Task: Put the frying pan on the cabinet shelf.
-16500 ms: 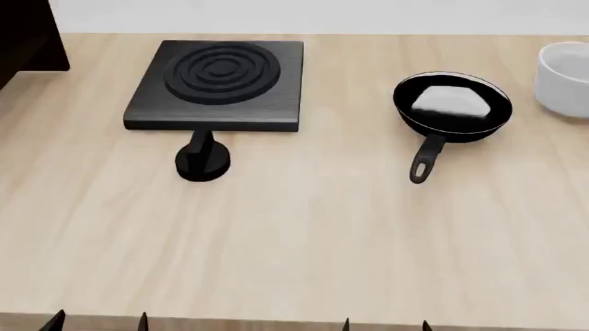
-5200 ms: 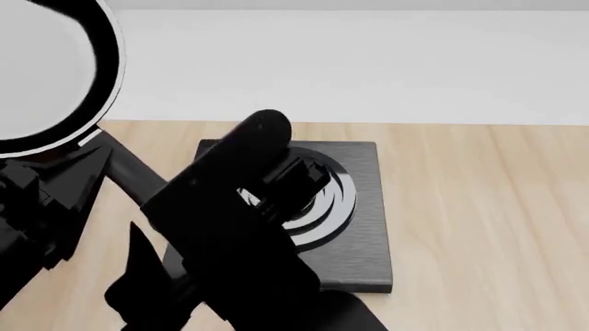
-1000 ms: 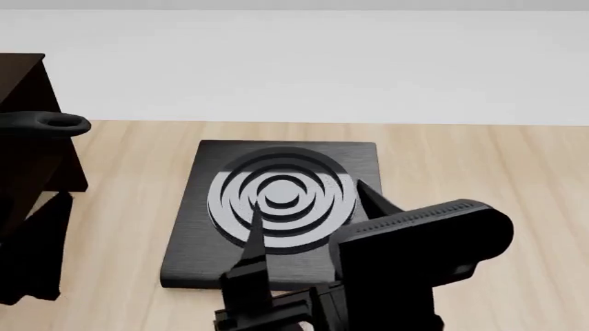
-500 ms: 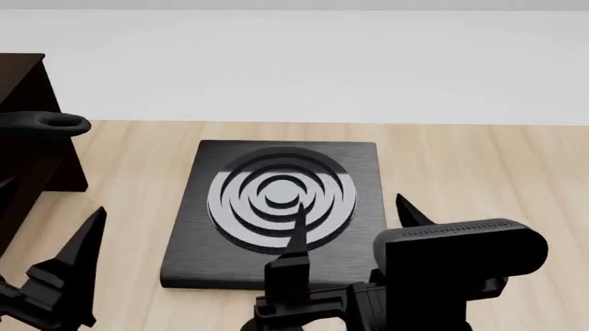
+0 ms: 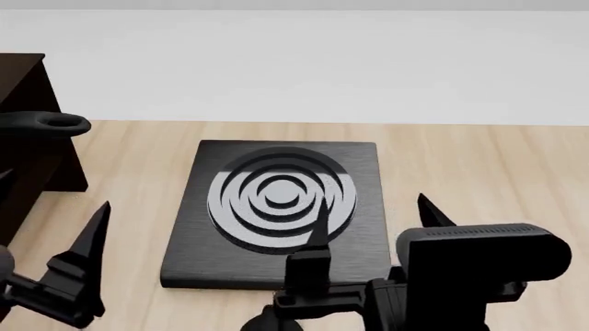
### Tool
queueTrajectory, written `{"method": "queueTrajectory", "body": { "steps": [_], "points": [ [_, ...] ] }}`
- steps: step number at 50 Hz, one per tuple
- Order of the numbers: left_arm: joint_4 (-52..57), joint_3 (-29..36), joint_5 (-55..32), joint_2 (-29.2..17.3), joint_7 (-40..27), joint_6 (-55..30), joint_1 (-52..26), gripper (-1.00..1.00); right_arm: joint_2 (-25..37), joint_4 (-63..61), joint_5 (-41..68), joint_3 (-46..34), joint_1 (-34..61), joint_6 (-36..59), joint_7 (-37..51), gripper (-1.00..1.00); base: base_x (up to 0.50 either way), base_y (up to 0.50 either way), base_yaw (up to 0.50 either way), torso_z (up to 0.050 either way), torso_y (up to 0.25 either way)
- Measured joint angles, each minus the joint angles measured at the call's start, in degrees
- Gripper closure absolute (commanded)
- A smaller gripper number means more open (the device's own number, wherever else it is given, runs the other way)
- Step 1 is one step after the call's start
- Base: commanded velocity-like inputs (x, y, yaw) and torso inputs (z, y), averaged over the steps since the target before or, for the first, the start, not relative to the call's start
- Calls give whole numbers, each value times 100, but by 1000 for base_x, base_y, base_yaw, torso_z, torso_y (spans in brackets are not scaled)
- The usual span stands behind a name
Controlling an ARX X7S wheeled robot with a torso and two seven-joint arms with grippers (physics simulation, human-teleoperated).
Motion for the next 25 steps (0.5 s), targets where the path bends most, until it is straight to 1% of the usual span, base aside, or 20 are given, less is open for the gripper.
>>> {"method": "queueTrajectory", "body": {
  "steps": [7, 11, 16, 25],
  "points": [
    [-38, -257, -371, 173, -237, -243, -105, -100, -32, -30, -266, 147, -49, -290, 130, -100, 0, 3, -3, 0, 0],
    [31, -435, -669, 239, -430, -453, -217, -100, 7, -152, -282, 226, -1, -284, 244, -100, 0, 2, -2, 0, 0],
    [161, -759, -1451, 355, -898, -890, -490, -100, 74, -345, -171, 329, 110, -161, 416, -100, 0, 4, -4, 0, 0],
    [549, -1013, -2809, 354, -1974, -1690, -1216, -100, 228, -763, 380, 541, 476, 293, 878, -100, 0, 2, -2, 0, 0]
  ]
}}
